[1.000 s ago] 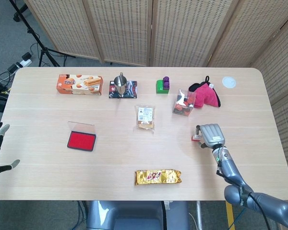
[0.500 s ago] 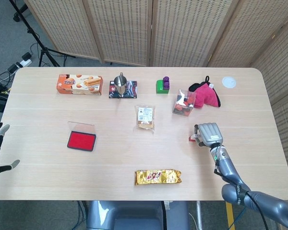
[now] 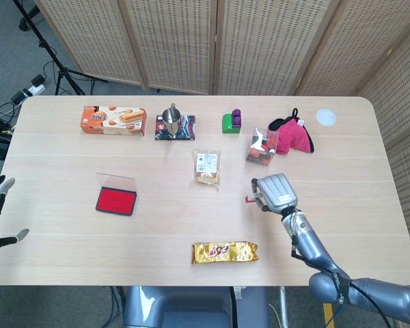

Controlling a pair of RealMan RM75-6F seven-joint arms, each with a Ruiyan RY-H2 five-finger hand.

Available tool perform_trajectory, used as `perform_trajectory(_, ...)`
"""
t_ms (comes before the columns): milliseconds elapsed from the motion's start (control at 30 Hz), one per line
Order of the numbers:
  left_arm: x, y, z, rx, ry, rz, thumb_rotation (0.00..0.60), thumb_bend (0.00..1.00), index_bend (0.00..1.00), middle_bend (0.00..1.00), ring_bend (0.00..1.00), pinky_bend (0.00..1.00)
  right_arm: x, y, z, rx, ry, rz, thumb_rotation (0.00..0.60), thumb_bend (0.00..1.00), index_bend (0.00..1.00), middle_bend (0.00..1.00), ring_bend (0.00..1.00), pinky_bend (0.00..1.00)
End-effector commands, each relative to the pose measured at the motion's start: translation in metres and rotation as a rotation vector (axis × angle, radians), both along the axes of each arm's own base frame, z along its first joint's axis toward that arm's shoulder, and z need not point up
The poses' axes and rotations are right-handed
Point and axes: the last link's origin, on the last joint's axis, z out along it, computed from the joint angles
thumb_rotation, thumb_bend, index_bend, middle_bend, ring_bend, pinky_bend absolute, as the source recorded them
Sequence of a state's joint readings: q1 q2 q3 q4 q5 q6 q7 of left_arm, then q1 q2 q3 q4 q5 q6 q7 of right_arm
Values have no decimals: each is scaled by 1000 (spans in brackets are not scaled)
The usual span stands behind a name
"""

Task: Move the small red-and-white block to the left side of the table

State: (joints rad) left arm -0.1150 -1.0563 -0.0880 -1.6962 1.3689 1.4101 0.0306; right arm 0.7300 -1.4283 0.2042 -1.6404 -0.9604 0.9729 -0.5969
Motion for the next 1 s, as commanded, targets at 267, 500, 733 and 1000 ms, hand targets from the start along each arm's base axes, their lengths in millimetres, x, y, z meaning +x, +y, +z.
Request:
perform_trajectory(267,-4,2,-1,-22,-7,8,600,36,0,0,0,0,86,20,-58,54,44,38,600,489,534,855,911,1000)
perform_trajectory(500,-6,3,-1,-32,-13,17,600,36,0,0,0,0,97,23,-88,62,82,-28,600,501,535,855,911,1000)
perform_trajectory(733,-6,4,0,-35,-18,20,600,35,0,0,0,0,96,24,-95,58,83,-44,600,504,534,855,911,1000)
perform_trajectory(1000,-6,4,-1,-43,-20,18,600,36,0,0,0,0,91,28,-107,65,95,-40,600,504,534,855,911,1000)
